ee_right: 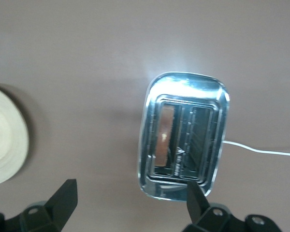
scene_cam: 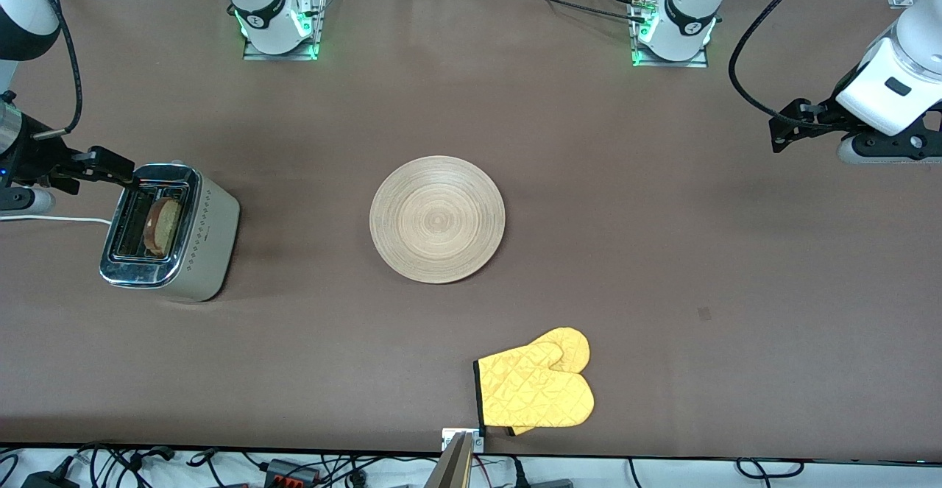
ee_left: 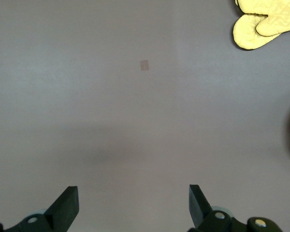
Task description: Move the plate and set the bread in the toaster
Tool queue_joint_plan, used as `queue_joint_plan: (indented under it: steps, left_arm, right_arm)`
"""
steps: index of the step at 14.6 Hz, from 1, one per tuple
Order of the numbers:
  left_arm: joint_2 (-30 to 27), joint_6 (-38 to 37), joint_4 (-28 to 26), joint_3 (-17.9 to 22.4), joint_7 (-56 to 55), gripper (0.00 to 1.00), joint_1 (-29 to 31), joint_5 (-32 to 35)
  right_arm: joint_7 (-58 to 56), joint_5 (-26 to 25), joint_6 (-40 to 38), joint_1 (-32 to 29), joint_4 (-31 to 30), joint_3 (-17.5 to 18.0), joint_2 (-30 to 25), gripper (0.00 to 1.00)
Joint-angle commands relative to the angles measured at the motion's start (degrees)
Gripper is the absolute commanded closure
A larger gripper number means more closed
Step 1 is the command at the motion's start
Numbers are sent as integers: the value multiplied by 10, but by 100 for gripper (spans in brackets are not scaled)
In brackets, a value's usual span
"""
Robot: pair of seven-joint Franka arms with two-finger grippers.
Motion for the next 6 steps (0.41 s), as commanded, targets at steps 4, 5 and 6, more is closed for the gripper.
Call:
queue_joint_plan:
  steps: [4,5,6]
  left_arm:
    - [3,-6,12,-1,-2,0,-3,-2]
    - [3,-6,12,-2,-2,0,-3,-2]
    - [3,-6,12,-2,-2,0,-3,-2]
  right_arm:
    - [-2,-42,-11,-14,15,13,9,0]
    - [-2,-42,-11,-12,15,13,9,0]
    - [-1,-42,-11,-12,15,13,9,0]
